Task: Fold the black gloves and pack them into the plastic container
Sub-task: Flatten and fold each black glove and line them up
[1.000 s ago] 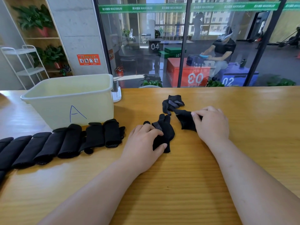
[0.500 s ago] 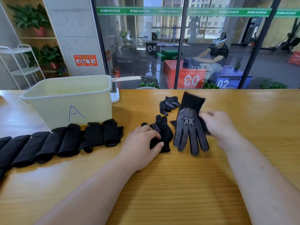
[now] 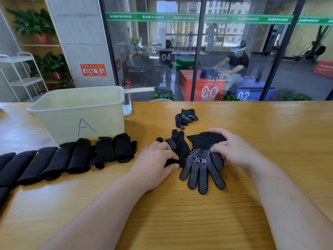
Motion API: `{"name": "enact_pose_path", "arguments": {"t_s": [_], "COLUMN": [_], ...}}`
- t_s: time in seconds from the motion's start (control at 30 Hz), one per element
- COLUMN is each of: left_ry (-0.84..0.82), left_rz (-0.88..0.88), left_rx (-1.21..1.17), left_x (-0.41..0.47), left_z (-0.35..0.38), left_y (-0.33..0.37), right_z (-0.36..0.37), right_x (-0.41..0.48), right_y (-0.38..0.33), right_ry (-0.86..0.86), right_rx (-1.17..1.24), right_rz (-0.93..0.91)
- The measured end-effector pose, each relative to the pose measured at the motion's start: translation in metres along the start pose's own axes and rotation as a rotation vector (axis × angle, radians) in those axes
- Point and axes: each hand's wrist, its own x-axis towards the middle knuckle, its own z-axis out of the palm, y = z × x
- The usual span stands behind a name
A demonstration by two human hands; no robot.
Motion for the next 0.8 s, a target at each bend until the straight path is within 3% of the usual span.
{"name": "enact_pose_path", "arguments": {"t_s": [0.07, 0.13, 0.2, 0.27, 0.33, 0.47, 0.53, 0.63, 0.73, 0.8], "left_ry": [0.037, 0.119, 0.186, 0.178, 0.136, 0.025, 0.049, 0.259, 0.573, 0.678], "left_rz": [0.017, -0.041, -0.175, -0.258, -0.272, -0.278, -0.330, -0.406, -0.491, -0.611], "left_rx": [0.057, 0.026, -0.232, -0.543, -0.701, -0.730, -0.747, -0.956, -1.295, -1.383], "left_x": [0.001, 0.002, 0.006, 0.015, 0.028, 0.051, 0.060, 0.070, 0.066, 0.051], "left_z": [-0.003, -0.009, -0.024, -0.046, -0.071, -0.109, -0.121, -0.133, -0.135, -0.118], "left_y": [0.000, 0.003, 0.007, 0.013, 0.017, 0.024, 0.031, 0.042, 0.050, 0.050], "right_z": [-0.003, -0.006, -0.007, -0.007, -0.008, -0.010, -0.007, -0.006, -0.009, -0.010], "right_x": [-0.001, 0.003, 0.008, 0.013, 0.015, 0.014, 0.012, 0.011, 0.009, 0.009], "right_y": [0.000, 0.007, 0.016, 0.024, 0.028, 0.030, 0.031, 0.032, 0.027, 0.027], "right_ry": [-0.009, 0.009, 0.056, 0.045, 0.012, 0.080, 0.133, 0.221, 0.228, 0.231], "right_rx": [0.008, -0.190, -0.395, -0.542, -0.651, -0.734, -0.724, -0.625, -0.546, -0.547], "right_rz": [-0.016, -0.060, -0.113, -0.154, -0.182, -0.271, -0.273, -0.353, -0.321, -0.308]}}
